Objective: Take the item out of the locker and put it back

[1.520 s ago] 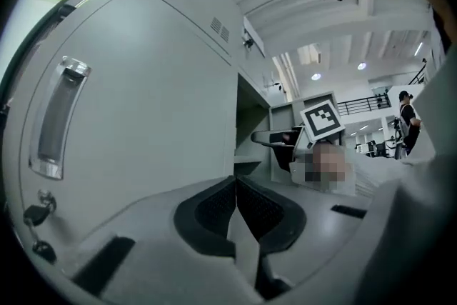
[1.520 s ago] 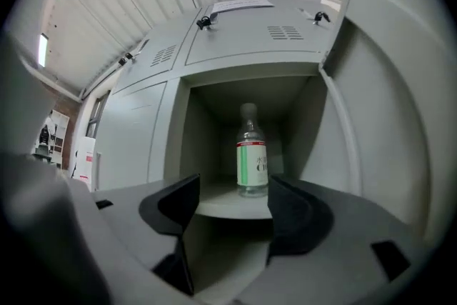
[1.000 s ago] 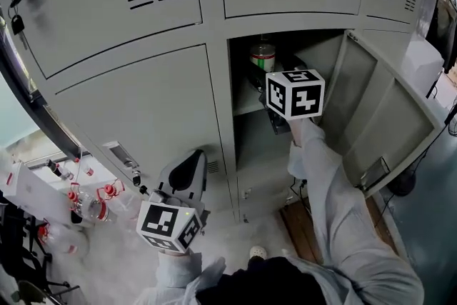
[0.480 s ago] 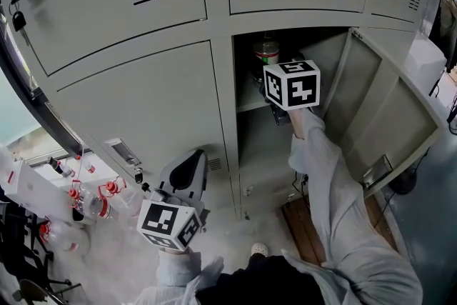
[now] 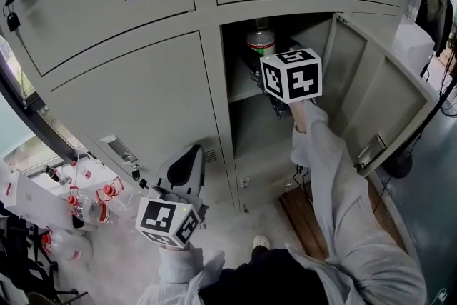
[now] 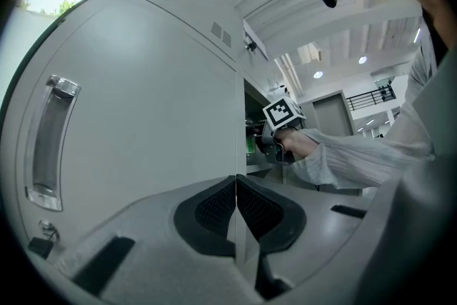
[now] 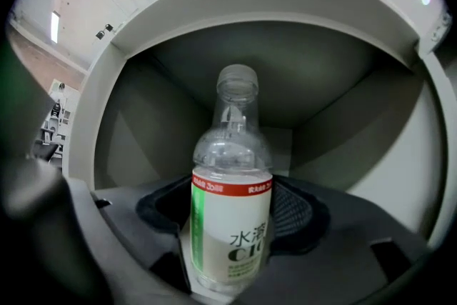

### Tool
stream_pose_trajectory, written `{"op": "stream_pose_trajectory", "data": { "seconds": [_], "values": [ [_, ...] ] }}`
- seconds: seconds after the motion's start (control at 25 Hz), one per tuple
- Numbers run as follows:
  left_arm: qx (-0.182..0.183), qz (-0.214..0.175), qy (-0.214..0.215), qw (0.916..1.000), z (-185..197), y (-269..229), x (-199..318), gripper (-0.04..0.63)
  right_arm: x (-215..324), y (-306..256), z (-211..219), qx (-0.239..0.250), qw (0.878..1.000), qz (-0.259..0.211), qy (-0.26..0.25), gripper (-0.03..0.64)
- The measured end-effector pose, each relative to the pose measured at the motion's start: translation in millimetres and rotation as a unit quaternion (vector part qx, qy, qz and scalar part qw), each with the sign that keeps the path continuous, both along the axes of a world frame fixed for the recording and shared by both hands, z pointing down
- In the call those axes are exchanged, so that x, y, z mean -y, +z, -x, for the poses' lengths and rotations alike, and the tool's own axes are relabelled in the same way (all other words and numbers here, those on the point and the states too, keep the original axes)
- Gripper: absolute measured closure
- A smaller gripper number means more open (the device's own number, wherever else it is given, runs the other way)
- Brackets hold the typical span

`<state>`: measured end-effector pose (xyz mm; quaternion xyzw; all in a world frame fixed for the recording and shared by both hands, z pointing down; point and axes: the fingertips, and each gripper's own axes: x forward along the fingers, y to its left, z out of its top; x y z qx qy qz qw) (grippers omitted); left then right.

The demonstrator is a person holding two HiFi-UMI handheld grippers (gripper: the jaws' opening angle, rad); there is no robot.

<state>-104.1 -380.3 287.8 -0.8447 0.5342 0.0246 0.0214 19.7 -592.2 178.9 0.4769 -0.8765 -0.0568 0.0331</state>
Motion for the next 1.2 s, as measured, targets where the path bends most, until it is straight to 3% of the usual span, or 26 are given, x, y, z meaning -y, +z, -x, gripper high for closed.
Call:
{"op": "stream_pose_trajectory", "data": {
  "seconds": [0.64,1.2],
  "values": [
    [-0.011,0.004,0.036,0.9993,-3.0,14.2,-32.8,0.586,-60.5,20.0,-31.4,-0.001,0.999,0.015,0.032,0.305],
    [-0.011,0.031,0.062,0.9975,0.3,40.2,-85.1,0.586,-130.2,68.3,-50.0,0.017,0.998,0.036,0.058,0.307]
  ]
}}
